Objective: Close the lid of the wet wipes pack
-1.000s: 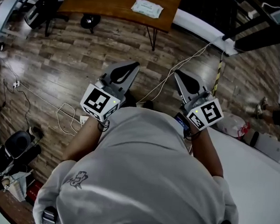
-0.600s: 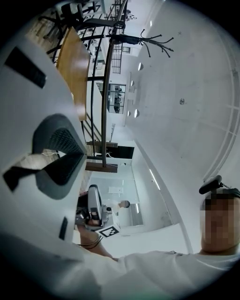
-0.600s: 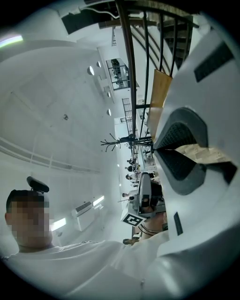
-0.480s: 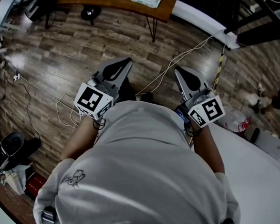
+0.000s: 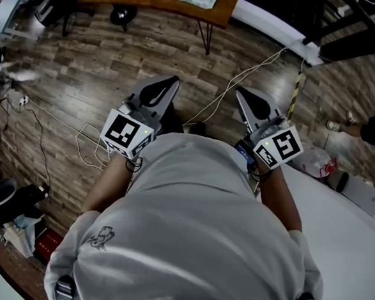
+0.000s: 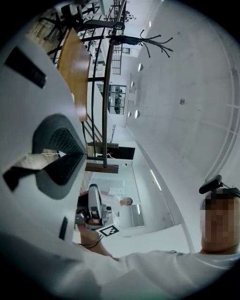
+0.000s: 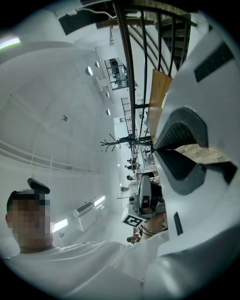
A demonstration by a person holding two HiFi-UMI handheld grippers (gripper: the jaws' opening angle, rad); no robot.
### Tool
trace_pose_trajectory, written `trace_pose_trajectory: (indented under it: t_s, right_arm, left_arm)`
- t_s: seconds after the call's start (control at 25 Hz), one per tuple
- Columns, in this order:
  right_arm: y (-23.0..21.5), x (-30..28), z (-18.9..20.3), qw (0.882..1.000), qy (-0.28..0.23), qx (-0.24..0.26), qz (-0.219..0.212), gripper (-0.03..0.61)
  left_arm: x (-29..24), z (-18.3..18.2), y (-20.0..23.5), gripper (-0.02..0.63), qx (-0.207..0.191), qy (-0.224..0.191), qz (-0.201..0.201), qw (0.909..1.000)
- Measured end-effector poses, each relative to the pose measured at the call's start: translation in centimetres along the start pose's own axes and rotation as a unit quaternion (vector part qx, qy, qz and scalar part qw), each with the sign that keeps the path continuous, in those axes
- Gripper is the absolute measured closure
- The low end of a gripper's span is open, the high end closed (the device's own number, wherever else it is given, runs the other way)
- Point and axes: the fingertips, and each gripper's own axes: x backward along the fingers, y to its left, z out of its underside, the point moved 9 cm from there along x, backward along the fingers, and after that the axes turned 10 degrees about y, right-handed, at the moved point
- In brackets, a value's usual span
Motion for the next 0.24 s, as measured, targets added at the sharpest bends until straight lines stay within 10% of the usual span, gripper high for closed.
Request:
trace_pose_trajectory:
  t_s: [0.24]
  right_arm:
    - [-0.47,-0.23,0.29,1.000,-0.001,-0.004,0.001,0.545]
  left_arm:
    - [-0.67,0.13,0.36,0.604,0.000,0.002,0.001,1.0000]
